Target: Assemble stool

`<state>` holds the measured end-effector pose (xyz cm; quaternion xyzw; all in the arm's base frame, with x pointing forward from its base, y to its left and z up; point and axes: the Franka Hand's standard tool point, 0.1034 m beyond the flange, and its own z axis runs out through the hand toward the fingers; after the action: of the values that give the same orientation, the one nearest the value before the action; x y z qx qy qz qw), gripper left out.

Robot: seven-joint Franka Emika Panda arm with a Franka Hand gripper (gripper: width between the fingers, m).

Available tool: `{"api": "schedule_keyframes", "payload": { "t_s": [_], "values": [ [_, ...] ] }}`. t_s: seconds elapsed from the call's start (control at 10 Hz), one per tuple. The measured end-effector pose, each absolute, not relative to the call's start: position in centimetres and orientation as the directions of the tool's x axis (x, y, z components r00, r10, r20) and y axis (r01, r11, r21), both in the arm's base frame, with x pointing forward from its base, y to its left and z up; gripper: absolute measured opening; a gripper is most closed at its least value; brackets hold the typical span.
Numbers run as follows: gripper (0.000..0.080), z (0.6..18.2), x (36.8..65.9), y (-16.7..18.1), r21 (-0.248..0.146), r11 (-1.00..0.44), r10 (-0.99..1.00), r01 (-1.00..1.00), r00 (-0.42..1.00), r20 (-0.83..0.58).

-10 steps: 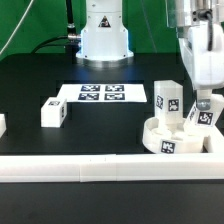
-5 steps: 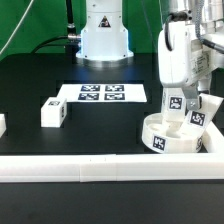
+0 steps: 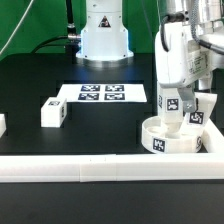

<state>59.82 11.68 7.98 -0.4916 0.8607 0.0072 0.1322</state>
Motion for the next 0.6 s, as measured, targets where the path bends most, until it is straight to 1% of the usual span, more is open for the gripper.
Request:
{"api": "schedule_keyframes", "payload": {
  "t_s": [0.1,0.2,0.3,0.4,0.6],
  "values": [
    [0.0609,8.8,59.9,11.5,-0.129,0.478,-0.866,-0.869,-0.441,-0.236],
    [0.0641,9.9,59.9,10.8,-0.150,0.437,-0.887,-0.887,-0.397,-0.237],
    [0.0641,10.8,59.6,9.9,-0.166,0.406,-0.901,-0.899,-0.364,-0.235],
    [0.0648,11.4,59.5,9.2,-0.170,0.407,-0.901,-0.897,-0.364,-0.237],
    [0.0649,11.0,59.4,9.5,-0.167,0.400,-0.904,-0.901,-0.358,-0.232]
  ]
}}
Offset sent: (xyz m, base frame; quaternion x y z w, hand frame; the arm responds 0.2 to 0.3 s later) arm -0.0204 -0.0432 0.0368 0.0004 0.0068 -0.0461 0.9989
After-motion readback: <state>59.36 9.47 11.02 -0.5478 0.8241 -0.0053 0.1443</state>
